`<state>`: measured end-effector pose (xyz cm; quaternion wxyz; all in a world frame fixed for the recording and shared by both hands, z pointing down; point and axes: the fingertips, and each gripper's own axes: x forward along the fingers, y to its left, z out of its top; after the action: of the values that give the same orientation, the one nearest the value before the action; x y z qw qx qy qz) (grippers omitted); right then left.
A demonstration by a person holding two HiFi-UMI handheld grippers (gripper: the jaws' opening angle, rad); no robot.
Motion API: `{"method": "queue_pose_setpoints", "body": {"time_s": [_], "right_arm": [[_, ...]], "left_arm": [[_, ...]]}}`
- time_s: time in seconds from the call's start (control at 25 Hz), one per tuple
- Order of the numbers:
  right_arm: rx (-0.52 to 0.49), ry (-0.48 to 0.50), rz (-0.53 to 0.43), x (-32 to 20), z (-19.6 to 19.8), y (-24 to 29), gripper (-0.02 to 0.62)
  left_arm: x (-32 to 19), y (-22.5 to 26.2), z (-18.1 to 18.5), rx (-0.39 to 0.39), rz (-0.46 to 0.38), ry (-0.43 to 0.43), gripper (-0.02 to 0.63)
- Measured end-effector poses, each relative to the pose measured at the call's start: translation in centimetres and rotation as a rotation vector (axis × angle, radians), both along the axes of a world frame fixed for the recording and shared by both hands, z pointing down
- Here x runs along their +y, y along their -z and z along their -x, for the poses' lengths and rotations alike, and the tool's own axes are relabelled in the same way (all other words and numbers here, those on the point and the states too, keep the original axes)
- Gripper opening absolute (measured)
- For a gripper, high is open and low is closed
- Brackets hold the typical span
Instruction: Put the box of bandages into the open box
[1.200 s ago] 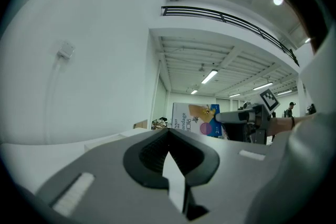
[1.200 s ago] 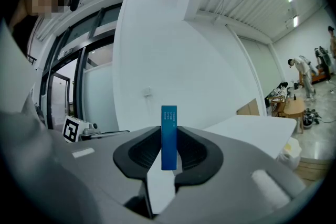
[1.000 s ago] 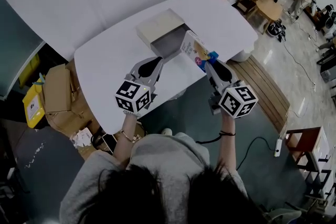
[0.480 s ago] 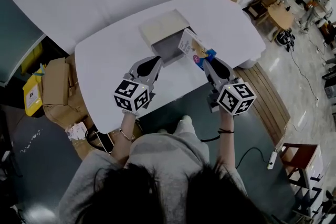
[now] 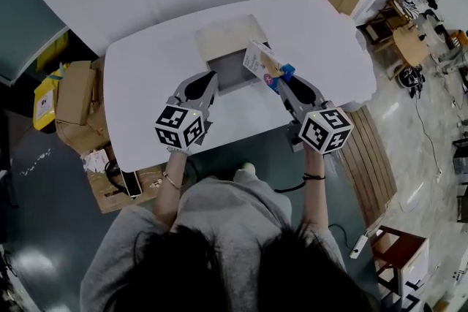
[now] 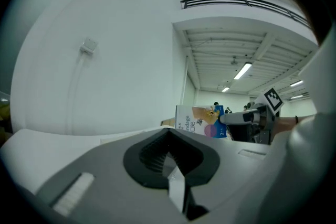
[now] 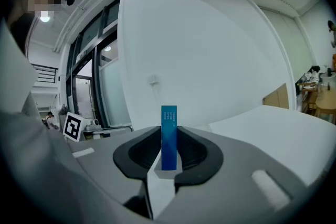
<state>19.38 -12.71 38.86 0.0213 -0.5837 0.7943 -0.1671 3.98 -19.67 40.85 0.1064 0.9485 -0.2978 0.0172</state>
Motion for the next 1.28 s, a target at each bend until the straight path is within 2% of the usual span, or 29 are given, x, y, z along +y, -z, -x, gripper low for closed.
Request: {"method": "queue_pose_setpoints", "body": {"time_s": [0.36,0.64,0.92,1.28], "right_arm": [[-0.026,0.146,0.052,-2.0,-1.4,-1.6,0.104],[-0.040,0.230,0.095,-4.3,-1.1,-2.8,0.104],[-0.062,0.315,0.173,-6.0,0.8,-5.0,0.104],[-0.029,0.358,0.269,-8.5,2.0,-7.4,0.104]], "left_arm": [[-0.2,-0.7,-1.2,-0.025,0.018,0.125,-0.008],[-0.8,-1.6,-1.3,-0.025,0.055,0.189,-0.008],[-1.2,-4.0,-0.9,-0.051,0.115,0.164,-0.008],[-2.8,-6.7,-0.1,-0.062,0.178,0.138,-0.008]]}}
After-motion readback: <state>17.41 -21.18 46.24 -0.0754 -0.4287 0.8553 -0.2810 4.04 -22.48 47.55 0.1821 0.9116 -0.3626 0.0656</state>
